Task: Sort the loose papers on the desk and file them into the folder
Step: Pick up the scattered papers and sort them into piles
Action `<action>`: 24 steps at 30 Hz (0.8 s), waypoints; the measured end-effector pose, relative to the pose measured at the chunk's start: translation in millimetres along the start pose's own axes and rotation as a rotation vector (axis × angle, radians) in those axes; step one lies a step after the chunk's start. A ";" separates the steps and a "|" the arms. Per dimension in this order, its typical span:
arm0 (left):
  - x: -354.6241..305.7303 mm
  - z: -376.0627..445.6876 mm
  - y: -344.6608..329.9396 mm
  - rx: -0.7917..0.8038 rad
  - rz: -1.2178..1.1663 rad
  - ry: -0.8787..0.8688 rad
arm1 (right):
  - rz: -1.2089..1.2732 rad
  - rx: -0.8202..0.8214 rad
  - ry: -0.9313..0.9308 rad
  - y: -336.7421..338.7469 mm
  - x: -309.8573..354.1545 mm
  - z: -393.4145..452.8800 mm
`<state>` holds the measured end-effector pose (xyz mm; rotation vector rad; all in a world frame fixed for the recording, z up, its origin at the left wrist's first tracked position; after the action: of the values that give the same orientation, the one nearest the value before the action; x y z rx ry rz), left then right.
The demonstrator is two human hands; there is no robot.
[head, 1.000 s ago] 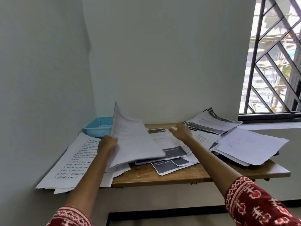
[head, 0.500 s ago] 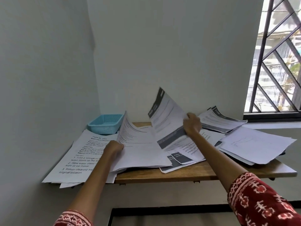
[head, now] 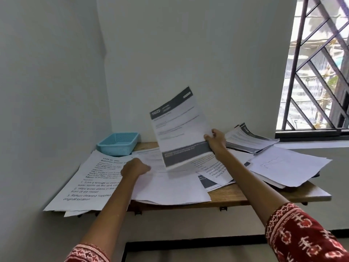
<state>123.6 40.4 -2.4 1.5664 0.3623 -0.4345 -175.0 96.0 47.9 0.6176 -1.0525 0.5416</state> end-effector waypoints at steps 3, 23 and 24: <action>-6.5 2.7 16.1 -0.244 -0.342 -0.062 | 0.051 0.121 -0.034 -20.1 -11.7 -10.7; -11.7 9.9 -44.4 -0.157 -0.881 -0.126 | -0.750 0.346 -0.056 21.5 -41.4 -25.2; -10.6 9.4 -47.2 -0.161 -0.867 -0.130 | -0.863 0.315 -0.067 31.3 -39.6 -25.1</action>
<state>91.1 33.4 -38.8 1.1539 0.9533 -1.1343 -196.3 131.0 9.2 1.2840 -0.6677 -0.0809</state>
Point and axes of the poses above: each hand's wrist, its own z-axis towards the middle knuckle, its own y-axis out of the back of the hand, x = y × z, the point moved 6 cm from there along z, towards the middle knuckle, and after that the axes turned 2 degrees about x, right-handed, at the moved point
